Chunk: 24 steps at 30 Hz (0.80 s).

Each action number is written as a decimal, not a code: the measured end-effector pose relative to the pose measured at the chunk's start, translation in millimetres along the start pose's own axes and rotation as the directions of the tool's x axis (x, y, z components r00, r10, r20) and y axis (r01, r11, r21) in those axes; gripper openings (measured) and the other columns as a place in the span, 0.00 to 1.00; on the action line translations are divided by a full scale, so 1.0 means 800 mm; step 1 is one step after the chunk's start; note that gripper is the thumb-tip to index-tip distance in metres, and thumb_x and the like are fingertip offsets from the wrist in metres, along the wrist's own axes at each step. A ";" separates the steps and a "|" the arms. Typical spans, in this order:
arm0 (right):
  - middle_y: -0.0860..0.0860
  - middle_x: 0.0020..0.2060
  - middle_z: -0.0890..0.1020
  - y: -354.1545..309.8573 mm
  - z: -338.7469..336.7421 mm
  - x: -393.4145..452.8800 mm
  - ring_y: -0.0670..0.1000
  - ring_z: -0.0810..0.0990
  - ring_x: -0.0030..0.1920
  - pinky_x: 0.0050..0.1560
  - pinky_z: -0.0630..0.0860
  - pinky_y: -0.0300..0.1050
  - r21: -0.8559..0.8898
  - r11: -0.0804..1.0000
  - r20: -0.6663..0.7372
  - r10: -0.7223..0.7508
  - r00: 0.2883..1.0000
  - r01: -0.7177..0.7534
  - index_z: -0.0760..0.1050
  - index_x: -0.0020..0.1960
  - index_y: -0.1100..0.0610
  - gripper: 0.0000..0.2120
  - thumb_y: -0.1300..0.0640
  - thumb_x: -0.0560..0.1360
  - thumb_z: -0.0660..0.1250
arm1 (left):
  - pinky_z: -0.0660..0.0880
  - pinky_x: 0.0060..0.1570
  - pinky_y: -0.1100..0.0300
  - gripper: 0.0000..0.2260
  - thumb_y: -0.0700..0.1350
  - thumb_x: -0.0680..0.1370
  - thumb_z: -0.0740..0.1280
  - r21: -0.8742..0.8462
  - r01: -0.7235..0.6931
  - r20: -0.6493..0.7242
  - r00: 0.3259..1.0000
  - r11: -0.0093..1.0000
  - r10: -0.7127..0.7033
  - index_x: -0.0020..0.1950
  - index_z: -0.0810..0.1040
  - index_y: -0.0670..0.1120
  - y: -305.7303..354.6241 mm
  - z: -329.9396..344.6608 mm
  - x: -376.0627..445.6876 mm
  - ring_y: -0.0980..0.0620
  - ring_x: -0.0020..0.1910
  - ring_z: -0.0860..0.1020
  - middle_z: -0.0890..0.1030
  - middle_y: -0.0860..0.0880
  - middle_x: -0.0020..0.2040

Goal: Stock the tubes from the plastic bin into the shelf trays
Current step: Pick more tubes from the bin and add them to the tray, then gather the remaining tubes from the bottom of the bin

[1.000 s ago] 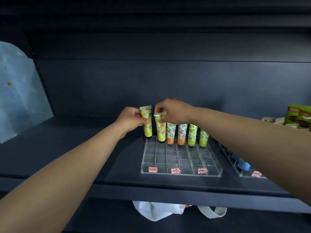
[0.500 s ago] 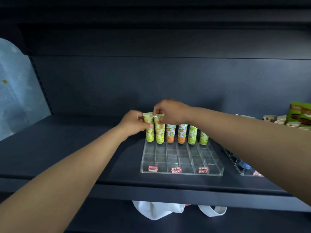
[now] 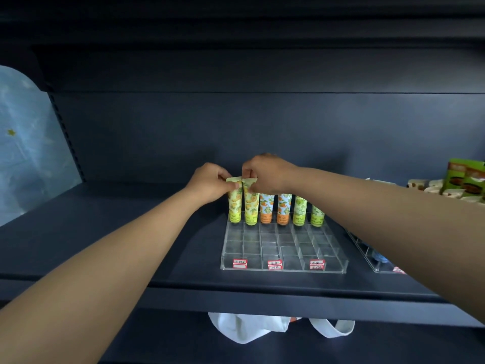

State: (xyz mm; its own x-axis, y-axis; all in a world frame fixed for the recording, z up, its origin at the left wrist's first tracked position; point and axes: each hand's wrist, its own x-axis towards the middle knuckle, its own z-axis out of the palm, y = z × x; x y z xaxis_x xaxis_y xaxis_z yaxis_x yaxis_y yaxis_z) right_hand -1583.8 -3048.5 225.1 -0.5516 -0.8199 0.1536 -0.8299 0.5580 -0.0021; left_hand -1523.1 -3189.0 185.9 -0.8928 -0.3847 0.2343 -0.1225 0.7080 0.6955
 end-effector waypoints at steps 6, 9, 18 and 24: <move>0.51 0.57 0.79 -0.001 -0.006 -0.004 0.53 0.76 0.58 0.56 0.69 0.43 -0.009 1.000 0.010 0.000 1.000 0.000 0.75 0.60 0.56 0.14 0.57 0.74 0.68 | 0.69 0.36 0.65 0.08 0.44 0.72 0.73 0.031 -0.015 0.004 1.000 0.999 0.015 0.48 0.83 0.43 0.007 -0.006 -0.001 0.55 0.38 0.76 0.79 0.51 0.38; 0.51 0.56 0.80 -0.002 -0.012 -0.006 0.52 0.76 0.57 0.56 0.69 0.43 -0.004 1.000 0.001 -0.001 1.000 0.001 0.76 0.59 0.56 0.13 0.58 0.74 0.68 | 0.68 0.35 0.68 0.08 0.44 0.71 0.73 0.056 -0.018 -0.019 1.000 0.998 0.019 0.48 0.82 0.44 0.011 -0.010 -0.002 0.55 0.42 0.76 0.80 0.49 0.42; 0.50 0.58 0.78 0.004 -0.032 -0.041 0.53 0.75 0.59 0.60 0.68 0.46 -0.069 0.998 -0.045 0.014 0.999 -0.017 0.74 0.61 0.54 0.18 0.52 0.73 0.70 | 0.72 0.57 0.59 0.17 0.46 0.71 0.74 0.266 -0.157 0.069 0.987 0.951 0.144 0.58 0.78 0.46 0.042 -0.027 -0.027 0.53 0.55 0.76 0.78 0.48 0.57; 0.52 0.64 0.72 0.008 -0.038 -0.102 0.55 0.66 0.66 0.63 0.65 0.50 -0.060 0.995 -0.089 0.074 0.993 -0.080 0.66 0.68 0.53 0.32 0.44 0.69 0.72 | 0.66 0.64 0.56 0.30 0.51 0.70 0.73 0.434 -0.224 0.134 0.974 0.873 0.183 0.70 0.67 0.49 0.081 -0.023 -0.070 0.49 0.68 0.64 0.67 0.48 0.67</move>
State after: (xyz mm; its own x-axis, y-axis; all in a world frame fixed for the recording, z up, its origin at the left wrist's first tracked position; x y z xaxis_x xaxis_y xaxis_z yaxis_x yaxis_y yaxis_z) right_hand -1541.5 -2973.9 242.3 -0.6019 -0.7615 0.2404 -0.7768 0.6281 0.0445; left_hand -1472.9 -3132.4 230.7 -0.9501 -0.1653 0.2644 -0.0950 0.9611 0.2595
